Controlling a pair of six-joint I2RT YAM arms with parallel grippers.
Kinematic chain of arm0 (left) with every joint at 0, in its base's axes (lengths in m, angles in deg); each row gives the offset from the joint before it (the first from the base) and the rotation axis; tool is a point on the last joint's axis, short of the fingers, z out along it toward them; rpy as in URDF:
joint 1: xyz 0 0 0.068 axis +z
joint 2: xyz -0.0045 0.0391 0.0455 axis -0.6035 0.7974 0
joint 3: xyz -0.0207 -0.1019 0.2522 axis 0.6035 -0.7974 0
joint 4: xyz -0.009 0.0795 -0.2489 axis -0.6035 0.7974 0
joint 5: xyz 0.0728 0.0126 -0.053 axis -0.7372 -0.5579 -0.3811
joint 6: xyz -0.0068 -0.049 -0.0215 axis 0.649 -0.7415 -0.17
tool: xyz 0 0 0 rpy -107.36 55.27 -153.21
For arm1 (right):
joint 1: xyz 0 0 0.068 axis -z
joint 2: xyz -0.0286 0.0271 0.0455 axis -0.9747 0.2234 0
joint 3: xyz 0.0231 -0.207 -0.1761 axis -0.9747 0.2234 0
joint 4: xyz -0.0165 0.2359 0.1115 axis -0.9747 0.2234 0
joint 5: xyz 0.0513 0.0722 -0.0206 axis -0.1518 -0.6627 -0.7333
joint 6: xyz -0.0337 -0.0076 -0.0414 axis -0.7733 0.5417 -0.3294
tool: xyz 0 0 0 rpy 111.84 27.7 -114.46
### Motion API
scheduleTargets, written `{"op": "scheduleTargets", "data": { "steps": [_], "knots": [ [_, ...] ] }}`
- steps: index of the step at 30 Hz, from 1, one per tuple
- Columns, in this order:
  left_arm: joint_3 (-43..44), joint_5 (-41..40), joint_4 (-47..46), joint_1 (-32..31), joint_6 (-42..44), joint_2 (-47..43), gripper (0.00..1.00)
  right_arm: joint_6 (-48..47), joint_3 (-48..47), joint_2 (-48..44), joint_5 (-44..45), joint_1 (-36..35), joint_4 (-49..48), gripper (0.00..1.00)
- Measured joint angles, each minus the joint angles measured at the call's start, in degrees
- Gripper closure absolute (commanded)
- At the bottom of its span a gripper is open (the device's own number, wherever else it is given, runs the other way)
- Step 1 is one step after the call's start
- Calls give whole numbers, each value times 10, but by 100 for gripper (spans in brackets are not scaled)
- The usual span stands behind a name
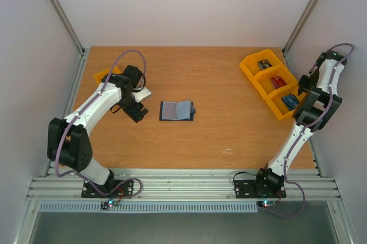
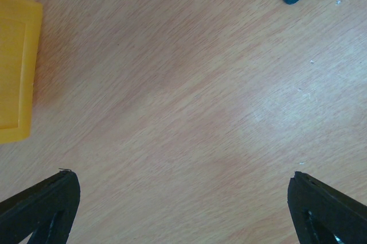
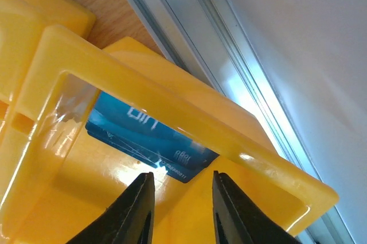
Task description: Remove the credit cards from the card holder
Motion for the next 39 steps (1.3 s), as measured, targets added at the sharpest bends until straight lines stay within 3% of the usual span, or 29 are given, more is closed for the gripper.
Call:
{"op": "scheduleTargets", "data": {
  "steps": [13, 19, 29, 34, 39],
  "knots": [
    [0, 0, 2, 0, 0, 2, 1, 0, -9, -4, -10, -2, 0, 71],
    [2, 12, 3, 0, -1, 2, 1, 9, 12, -51, -14, -37, -9, 71],
    [20, 82, -1, 0, -41, 1, 1, 33, 30, -178, 83, -279, -52, 67],
    [20, 118, -21, 0, -77, 1, 1, 68, 148, -264, 33, -426, -116, 61],
    [13, 136, -57, 0, -115, 1, 1, 121, 249, -268, -40, -545, -190, 57]
  ]
}}
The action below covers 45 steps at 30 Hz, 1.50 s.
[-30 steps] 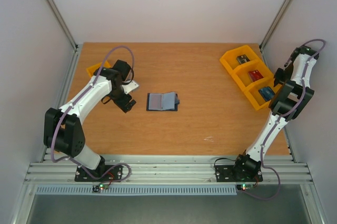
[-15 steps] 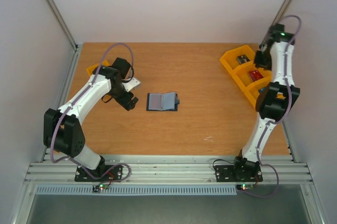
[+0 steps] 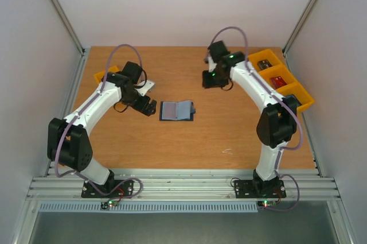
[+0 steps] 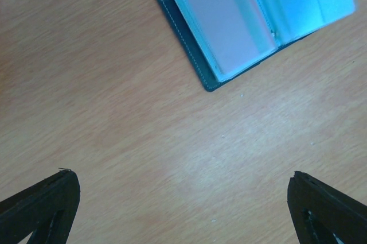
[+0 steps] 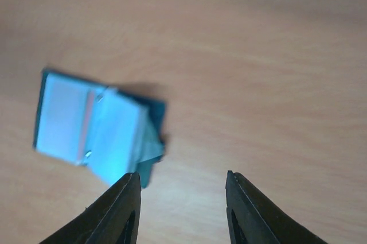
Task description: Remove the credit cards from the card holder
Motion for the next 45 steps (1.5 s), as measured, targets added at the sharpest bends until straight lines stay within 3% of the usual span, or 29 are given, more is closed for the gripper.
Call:
{"op": "scheduleTargets", "data": {
  "steps": [8, 18, 25, 28, 42, 45],
  "knots": [
    [-59, 96, -87, 1, -105, 12, 8, 83, 122, 43, -114, -66, -101, 52],
    [-38, 137, -156, 6, -199, 163, 10, 103, 150, 104, -140, -75, -155, 53],
    [-18, 186, -173, 17, -224, 212, 9, 110, 150, 132, -154, -75, -166, 68],
    [-4, 216, -176, 22, -231, 228, 11, 115, 150, 139, -162, -75, -171, 69],
    [-16, 311, -247, 31, -273, 247, 44, 115, 141, 148, -185, -68, -173, 71],
    [-19, 323, -257, 31, -279, 243, 68, 115, 137, 151, -190, -68, -173, 71]
  ]
}}
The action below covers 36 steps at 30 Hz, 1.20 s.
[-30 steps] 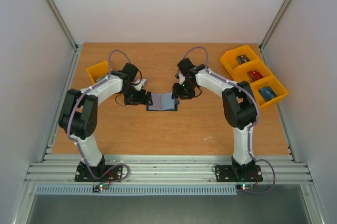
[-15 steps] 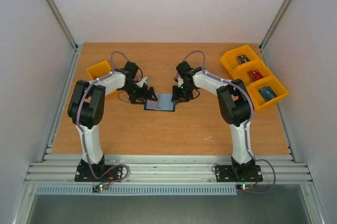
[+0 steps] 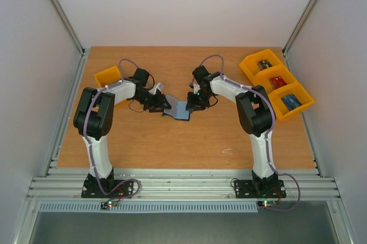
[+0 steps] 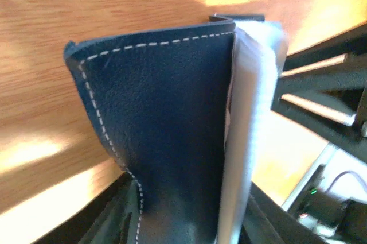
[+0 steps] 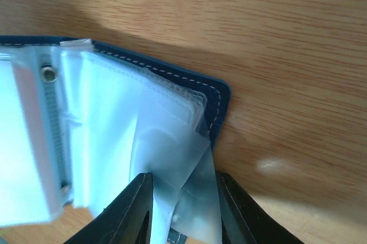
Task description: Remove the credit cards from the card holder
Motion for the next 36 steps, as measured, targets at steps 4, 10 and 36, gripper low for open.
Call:
{"op": "scheduleTargets", "data": {
  "steps": [4, 10, 36],
  "knots": [
    [0, 18, -12, -1, -4, -1, 99, -1, -4, 0, -12, 0, -2, 71],
    [0, 26, -18, -4, 4, -22, 100, -6, -2, -8, -21, 9, -2, 64],
    [345, 6, 291, 0, 252, -312, 100, -89, -155, -356, -215, -3, -53, 60]
  ]
}}
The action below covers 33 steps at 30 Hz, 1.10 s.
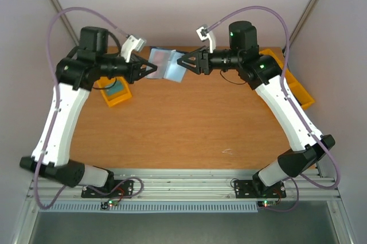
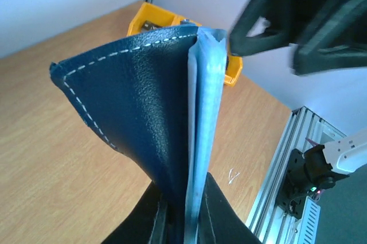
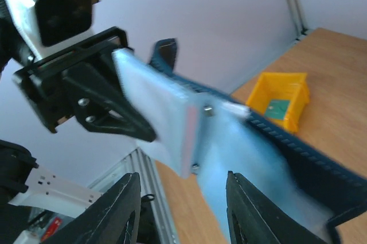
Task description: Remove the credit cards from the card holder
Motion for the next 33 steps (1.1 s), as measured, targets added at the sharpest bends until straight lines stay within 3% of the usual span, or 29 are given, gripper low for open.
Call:
{"op": "scheduleTargets", "data": {
  "steps": [7, 19, 24, 29, 33],
  "knots": [
    [-87, 2, -65, 0, -23, -133, 100, 23, 5, 0, -43, -21, -54, 58],
    [-155, 9, -158, -2, -57, -178, 100, 16, -35, -13, -80, -61, -34, 59],
    [-194, 12, -205, -4, -75, -207, 100, 7, -35, -43, -53, -91, -14, 58],
    [-280, 17, -314, -5, -113, -251, 100, 6, -53, -25, -17, -94, -9, 52],
    [-337, 33, -423, -6, -155, -259, 100, -16, -150, 48, 13, -110, 41, 47]
  ]
}}
